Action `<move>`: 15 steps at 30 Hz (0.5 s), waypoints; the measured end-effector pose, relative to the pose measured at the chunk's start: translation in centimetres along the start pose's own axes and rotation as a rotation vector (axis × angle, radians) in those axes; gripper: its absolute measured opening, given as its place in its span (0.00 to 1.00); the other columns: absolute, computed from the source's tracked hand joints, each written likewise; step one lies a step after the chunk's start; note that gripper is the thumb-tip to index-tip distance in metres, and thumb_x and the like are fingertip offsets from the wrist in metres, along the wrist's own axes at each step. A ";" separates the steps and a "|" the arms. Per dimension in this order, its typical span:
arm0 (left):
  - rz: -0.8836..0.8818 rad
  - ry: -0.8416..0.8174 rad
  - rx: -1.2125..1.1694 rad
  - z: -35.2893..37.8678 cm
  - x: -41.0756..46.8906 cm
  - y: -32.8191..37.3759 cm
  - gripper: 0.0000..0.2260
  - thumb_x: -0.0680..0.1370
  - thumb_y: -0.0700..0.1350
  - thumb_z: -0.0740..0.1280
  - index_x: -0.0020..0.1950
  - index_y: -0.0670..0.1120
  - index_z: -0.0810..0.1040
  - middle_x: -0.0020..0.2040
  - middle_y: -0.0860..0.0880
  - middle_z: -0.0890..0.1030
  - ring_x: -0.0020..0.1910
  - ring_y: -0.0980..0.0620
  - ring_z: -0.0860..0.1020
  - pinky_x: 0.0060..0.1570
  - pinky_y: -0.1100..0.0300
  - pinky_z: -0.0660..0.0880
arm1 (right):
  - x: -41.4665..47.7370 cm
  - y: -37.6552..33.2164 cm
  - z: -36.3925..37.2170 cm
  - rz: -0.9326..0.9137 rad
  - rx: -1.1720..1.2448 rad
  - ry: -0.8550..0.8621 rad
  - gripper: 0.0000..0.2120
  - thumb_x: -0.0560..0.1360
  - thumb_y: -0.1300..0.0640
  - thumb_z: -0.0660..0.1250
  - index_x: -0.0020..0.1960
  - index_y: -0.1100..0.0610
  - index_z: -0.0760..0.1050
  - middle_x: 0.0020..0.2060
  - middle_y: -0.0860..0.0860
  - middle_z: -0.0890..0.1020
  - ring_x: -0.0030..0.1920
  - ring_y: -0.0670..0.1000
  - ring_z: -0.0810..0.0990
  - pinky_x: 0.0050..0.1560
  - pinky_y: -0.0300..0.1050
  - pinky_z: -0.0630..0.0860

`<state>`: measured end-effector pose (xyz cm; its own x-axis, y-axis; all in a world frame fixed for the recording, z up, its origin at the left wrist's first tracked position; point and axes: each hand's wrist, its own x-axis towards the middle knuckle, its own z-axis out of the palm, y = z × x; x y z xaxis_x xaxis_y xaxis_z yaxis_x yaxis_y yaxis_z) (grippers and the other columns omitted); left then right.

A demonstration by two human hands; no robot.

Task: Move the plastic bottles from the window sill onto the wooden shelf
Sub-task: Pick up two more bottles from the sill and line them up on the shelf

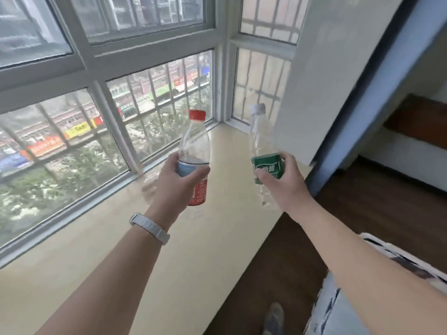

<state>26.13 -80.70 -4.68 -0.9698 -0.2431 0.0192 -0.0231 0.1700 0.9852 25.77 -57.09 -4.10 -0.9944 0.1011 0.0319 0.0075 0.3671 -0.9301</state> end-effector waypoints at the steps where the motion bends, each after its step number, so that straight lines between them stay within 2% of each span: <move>1: 0.007 -0.032 0.001 2.0 0.7 0.4 0.17 0.70 0.50 0.77 0.56 0.52 0.76 0.46 0.50 0.83 0.41 0.54 0.82 0.34 0.66 0.75 | 0.6 0.6 -1.6 0.005 0.002 0.033 0.22 0.73 0.52 0.72 0.62 0.46 0.65 0.40 0.36 0.80 0.45 0.32 0.77 0.51 0.33 0.73; 3: 0.016 -0.086 0.014 6.0 2.1 1.3 0.20 0.70 0.50 0.77 0.58 0.50 0.75 0.48 0.49 0.83 0.42 0.52 0.83 0.33 0.67 0.74 | 1.8 1.8 -4.9 0.017 0.007 0.099 0.20 0.74 0.55 0.72 0.60 0.46 0.66 0.37 0.37 0.80 0.40 0.28 0.76 0.42 0.27 0.70; 5: 0.039 -0.142 0.035 10.1 3.3 2.4 0.18 0.70 0.48 0.77 0.57 0.49 0.75 0.47 0.50 0.83 0.42 0.52 0.83 0.34 0.65 0.76 | 3.2 3.0 -8.1 0.033 0.029 0.158 0.19 0.74 0.56 0.72 0.60 0.47 0.67 0.41 0.38 0.79 0.38 0.29 0.77 0.40 0.30 0.72; 8: 0.070 -0.239 0.065 16.5 5.0 4.1 0.16 0.71 0.47 0.77 0.55 0.53 0.77 0.46 0.53 0.84 0.43 0.55 0.84 0.44 0.56 0.81 | 5.5 5.4 -13.2 0.061 0.070 0.249 0.18 0.74 0.55 0.72 0.61 0.49 0.70 0.45 0.42 0.80 0.38 0.32 0.79 0.39 0.36 0.74; 11: 0.095 -0.341 0.085 22.9 7.1 5.5 0.20 0.69 0.51 0.78 0.58 0.56 0.77 0.50 0.51 0.85 0.47 0.51 0.85 0.51 0.46 0.81 | 7.9 8.0 -18.2 0.096 0.098 0.317 0.18 0.74 0.54 0.72 0.60 0.48 0.69 0.44 0.41 0.80 0.38 0.33 0.79 0.32 0.30 0.73; 13: 0.110 -0.399 0.100 27.2 8.1 6.4 0.20 0.69 0.52 0.77 0.58 0.56 0.77 0.50 0.52 0.85 0.48 0.52 0.85 0.52 0.46 0.81 | 9.2 9.8 -21.4 0.117 0.098 0.362 0.17 0.74 0.53 0.72 0.59 0.45 0.69 0.43 0.40 0.80 0.38 0.35 0.80 0.32 0.32 0.74; 15: 0.119 -0.475 0.101 31.6 8.4 7.3 0.20 0.69 0.52 0.77 0.59 0.54 0.78 0.49 0.52 0.85 0.48 0.53 0.85 0.53 0.47 0.81 | 10.3 11.7 -24.4 0.142 0.101 0.410 0.18 0.73 0.51 0.72 0.59 0.44 0.69 0.45 0.41 0.81 0.41 0.37 0.80 0.37 0.35 0.75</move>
<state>10.14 -51.30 -2.73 -0.9701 0.2412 0.0277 0.0938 0.2672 0.9591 18.23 -29.24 -5.75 -0.8602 0.5093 0.0249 0.1101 0.2331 -0.9662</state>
